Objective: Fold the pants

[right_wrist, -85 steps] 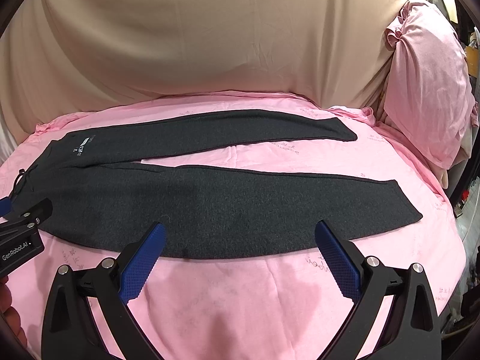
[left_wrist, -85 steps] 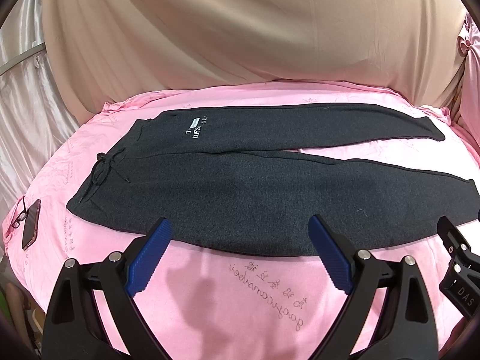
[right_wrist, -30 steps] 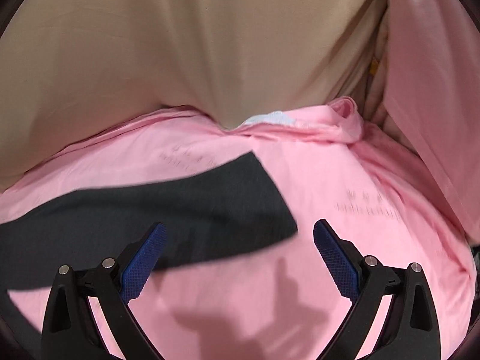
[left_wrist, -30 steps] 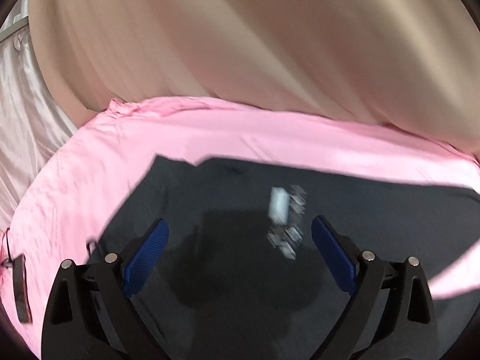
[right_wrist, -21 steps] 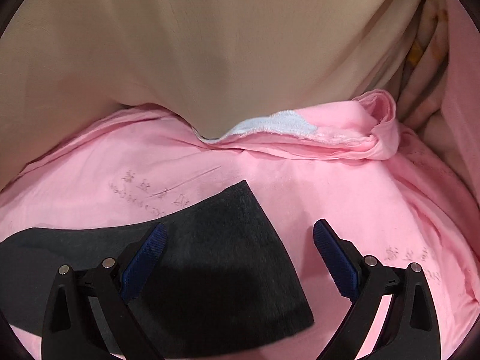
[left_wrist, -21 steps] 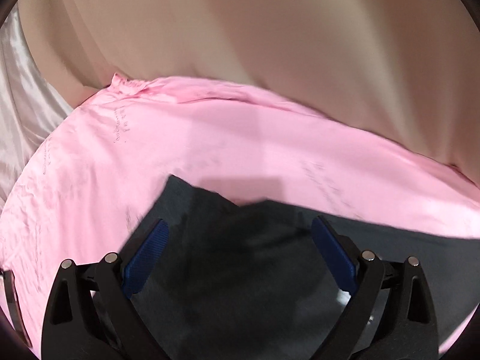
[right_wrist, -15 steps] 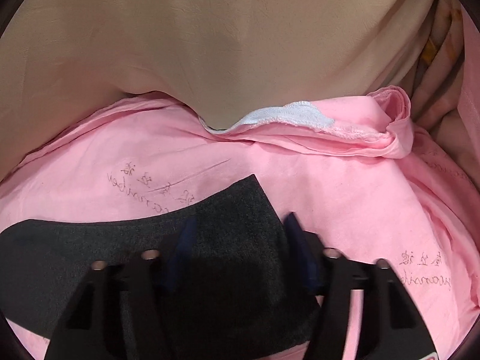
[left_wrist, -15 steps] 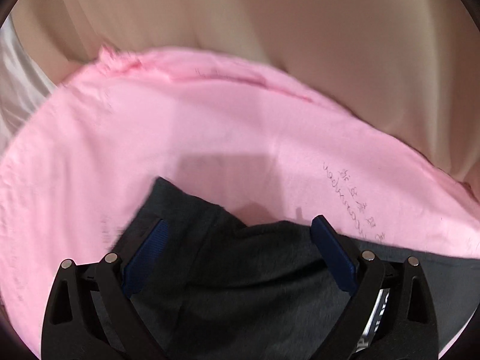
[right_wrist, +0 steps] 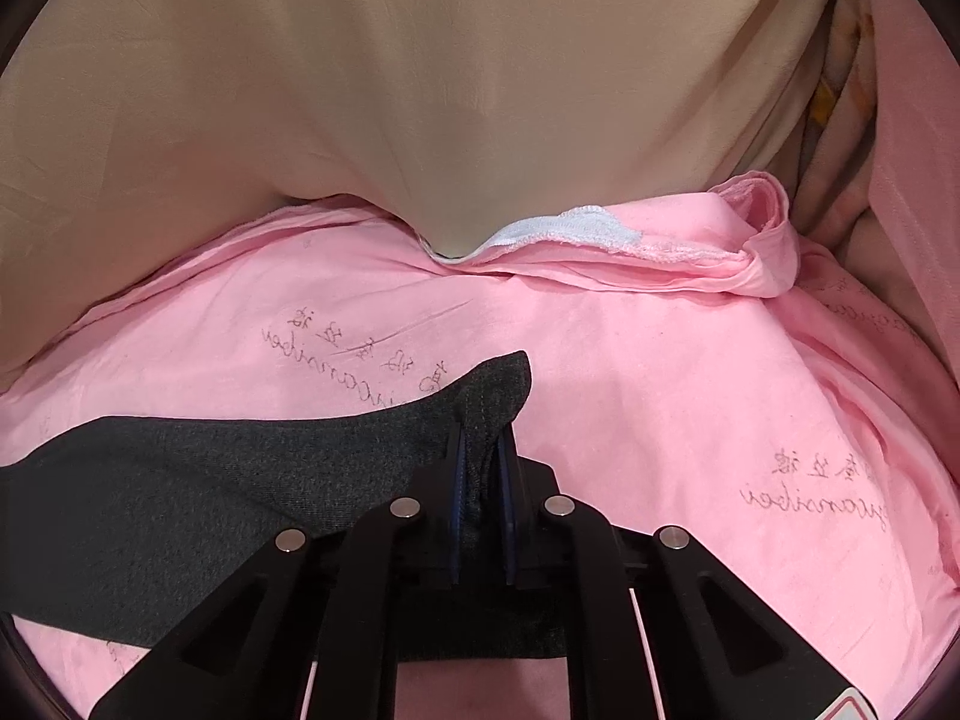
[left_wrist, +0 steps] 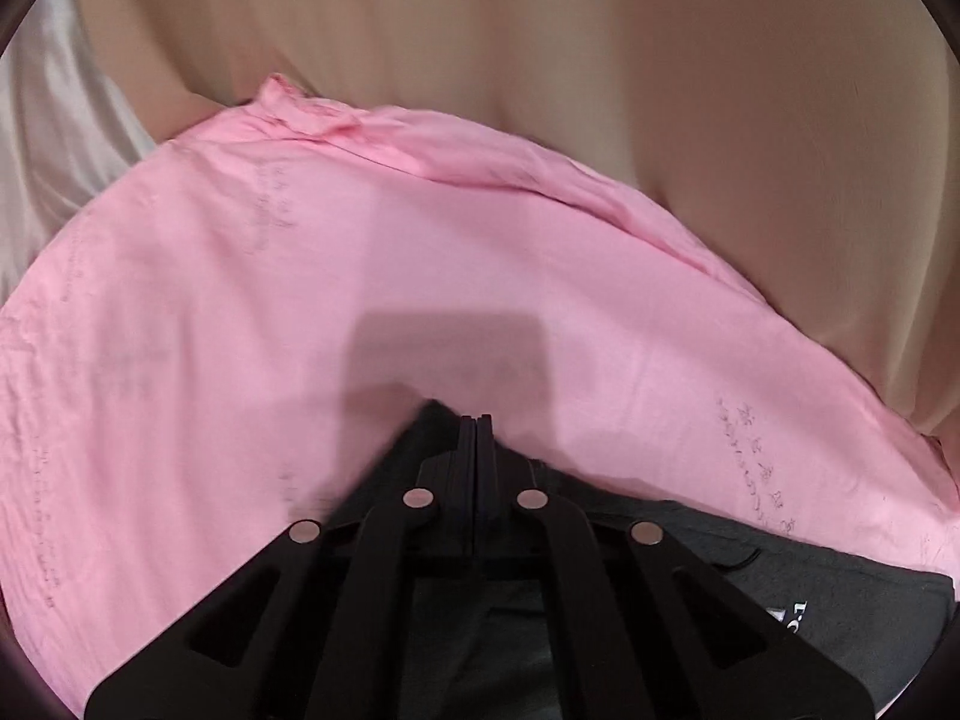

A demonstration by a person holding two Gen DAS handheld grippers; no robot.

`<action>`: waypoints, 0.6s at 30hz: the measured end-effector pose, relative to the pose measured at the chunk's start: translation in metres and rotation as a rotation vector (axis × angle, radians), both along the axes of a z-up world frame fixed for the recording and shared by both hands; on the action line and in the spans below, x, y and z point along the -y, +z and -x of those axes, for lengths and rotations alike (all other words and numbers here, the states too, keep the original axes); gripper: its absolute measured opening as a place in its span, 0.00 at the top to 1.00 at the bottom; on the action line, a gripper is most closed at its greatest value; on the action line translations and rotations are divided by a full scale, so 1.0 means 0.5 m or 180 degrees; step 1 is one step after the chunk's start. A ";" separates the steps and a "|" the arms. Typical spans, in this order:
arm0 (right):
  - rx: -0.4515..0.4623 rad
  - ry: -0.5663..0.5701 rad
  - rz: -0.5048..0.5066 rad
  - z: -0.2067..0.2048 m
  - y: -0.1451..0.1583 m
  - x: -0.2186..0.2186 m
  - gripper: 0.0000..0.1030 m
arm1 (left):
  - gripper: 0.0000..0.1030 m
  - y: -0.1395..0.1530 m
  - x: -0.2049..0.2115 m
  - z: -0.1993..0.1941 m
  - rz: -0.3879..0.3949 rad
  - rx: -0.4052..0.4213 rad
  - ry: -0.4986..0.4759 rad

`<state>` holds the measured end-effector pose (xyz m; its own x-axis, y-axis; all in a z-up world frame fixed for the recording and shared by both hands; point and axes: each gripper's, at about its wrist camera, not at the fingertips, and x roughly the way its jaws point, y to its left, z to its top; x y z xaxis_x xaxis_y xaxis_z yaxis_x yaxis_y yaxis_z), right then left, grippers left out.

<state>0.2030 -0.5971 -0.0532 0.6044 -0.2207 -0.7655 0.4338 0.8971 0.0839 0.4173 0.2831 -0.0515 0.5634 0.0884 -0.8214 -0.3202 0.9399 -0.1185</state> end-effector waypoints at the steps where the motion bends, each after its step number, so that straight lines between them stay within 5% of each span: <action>1: 0.0032 -0.0004 -0.0015 0.006 0.004 0.003 0.92 | 1.00 0.003 -0.007 0.004 0.0018 0.0013 0.0005; 4: 0.0023 0.0013 -0.0031 0.008 0.008 0.005 0.92 | 0.99 0.008 -0.023 0.005 0.0138 -0.0007 -0.0010; 6: 0.0000 0.0015 -0.0016 0.008 0.005 0.004 0.92 | 0.90 -0.002 -0.025 -0.003 0.0315 -0.0137 -0.0020; 8: -0.0023 0.0016 0.0003 0.018 0.014 -0.011 0.92 | 0.51 -0.014 -0.030 -0.014 0.0430 -0.0195 -0.0026; 9: -0.0031 0.0017 0.0005 0.020 0.018 -0.015 0.92 | 0.20 -0.017 -0.028 -0.016 0.0436 -0.0217 0.0002; 10: -0.0047 0.0013 0.0007 0.018 0.016 -0.015 0.92 | 0.12 -0.018 -0.029 -0.016 0.0379 -0.0182 0.0089; 12: -0.0064 0.0013 0.0015 0.009 0.010 -0.015 0.92 | 0.14 -0.024 -0.033 -0.023 0.0328 -0.0142 0.0189; 14: -0.0088 0.0013 0.0020 0.003 0.004 -0.016 0.92 | 0.44 -0.042 -0.035 -0.042 0.0489 -0.0213 0.0104; 15: -0.0099 0.0015 0.0021 0.002 0.001 -0.018 0.92 | 0.56 -0.043 -0.026 -0.046 0.0339 -0.0237 0.0117; 16: -0.0111 0.0010 0.0025 0.000 -0.003 -0.019 0.92 | 0.78 -0.043 -0.009 -0.052 0.0180 -0.0278 0.0019; 18: -0.0106 0.0002 0.0031 -0.001 -0.007 -0.022 0.92 | 0.84 -0.037 0.015 -0.052 -0.0047 -0.0325 -0.0078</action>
<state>0.2034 -0.5859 -0.0569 0.5788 -0.2279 -0.7830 0.4357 0.8980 0.0607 0.4435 0.2757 -0.0702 0.4789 0.0882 -0.8734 -0.3069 0.9490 -0.0724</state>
